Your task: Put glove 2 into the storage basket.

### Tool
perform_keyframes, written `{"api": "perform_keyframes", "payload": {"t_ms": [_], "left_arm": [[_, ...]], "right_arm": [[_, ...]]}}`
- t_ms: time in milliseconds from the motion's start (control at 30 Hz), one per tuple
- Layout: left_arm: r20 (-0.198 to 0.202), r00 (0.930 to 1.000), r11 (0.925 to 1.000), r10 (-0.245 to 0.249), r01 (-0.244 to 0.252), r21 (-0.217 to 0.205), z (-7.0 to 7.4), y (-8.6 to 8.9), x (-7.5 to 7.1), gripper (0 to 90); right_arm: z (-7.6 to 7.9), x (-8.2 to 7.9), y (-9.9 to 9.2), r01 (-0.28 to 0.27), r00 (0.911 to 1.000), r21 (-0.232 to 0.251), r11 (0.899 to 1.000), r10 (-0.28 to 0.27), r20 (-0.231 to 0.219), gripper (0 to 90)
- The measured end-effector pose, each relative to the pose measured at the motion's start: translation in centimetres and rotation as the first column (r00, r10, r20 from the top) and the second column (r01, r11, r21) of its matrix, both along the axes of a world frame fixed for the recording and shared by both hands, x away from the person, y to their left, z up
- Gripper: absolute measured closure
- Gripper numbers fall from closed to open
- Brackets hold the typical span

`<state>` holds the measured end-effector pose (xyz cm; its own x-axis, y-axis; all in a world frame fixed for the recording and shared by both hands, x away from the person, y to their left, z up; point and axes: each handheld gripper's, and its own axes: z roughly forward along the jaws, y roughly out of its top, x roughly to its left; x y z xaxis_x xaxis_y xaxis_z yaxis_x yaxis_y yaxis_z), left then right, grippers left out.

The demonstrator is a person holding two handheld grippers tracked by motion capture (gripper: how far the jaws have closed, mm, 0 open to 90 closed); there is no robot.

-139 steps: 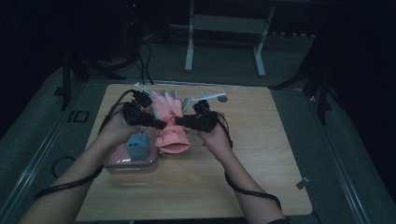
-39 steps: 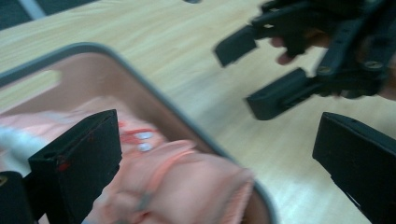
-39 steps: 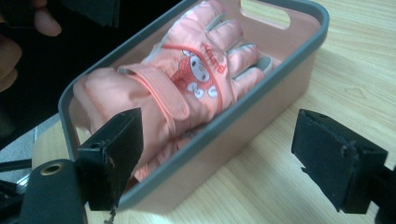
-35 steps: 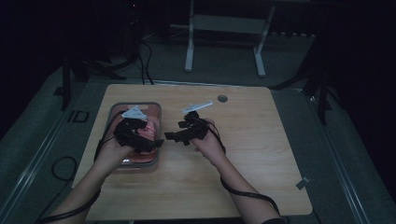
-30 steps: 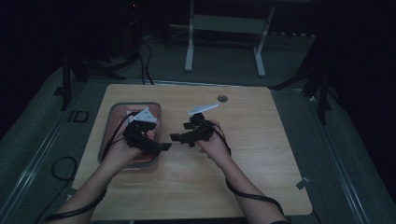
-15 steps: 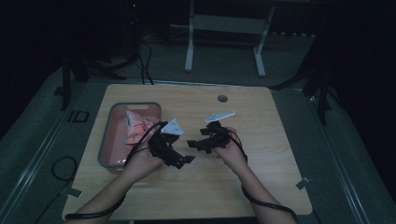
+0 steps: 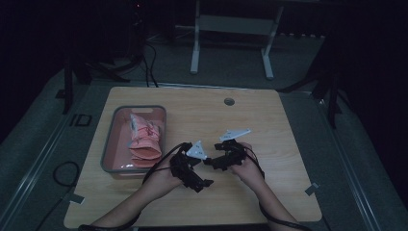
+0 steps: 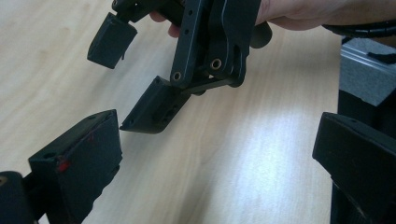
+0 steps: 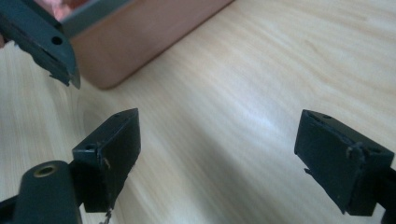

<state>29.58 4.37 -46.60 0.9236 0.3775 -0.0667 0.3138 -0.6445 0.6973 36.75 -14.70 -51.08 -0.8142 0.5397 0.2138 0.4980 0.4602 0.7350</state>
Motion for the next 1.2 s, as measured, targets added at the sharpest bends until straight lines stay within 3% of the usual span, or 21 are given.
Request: {"api": "perform_keyframes", "payload": {"t_ms": [133,267,467,667,967,1200], "left_arm": [[0.003,0.9997,0.9995,-0.024,0.024,0.018,-0.7,-0.6,-0.4,1.6],[-0.019,0.9993,0.9995,-0.031,0.031,0.001,-1.6,-1.0,-0.9,1.6],[0.005,0.9981,0.9978,-0.062,0.061,0.026,-2.9,-1.7,-1.6,1.6],[-0.001,0.9963,0.9957,-0.086,0.086,0.036,-4.0,-2.3,-1.9,1.5],[-0.010,0.9970,0.9965,-0.077,0.077,-0.032,-5.8,-2.6,-2.6,1.5],[-0.009,0.9967,0.9955,-0.080,0.079,-0.051,-6.8,-2.6,-3.1,1.6]], "right_arm": [[-0.8,-0.7,-0.7,-0.003,1.0000,-0.008,1.000,0.003,-0.001,14.4],[-1.5,-1.4,-1.5,0.001,1.0000,-0.020,1.000,-0.001,0.007,14.3],[-2.3,-1.9,-2.4,0.008,0.9999,0.003,1.000,-0.008,0.009,14.3],[-3.0,-2.3,-2.7,0.009,0.9999,0.007,1.000,-0.009,0.005,14.3],[-3.7,-3.0,-3.4,0.004,0.9991,-0.011,1.000,-0.003,0.041,14.3],[-4.0,-3.4,-4.4,0.008,0.9988,-0.003,1.000,-0.008,0.048,14.3]]}}
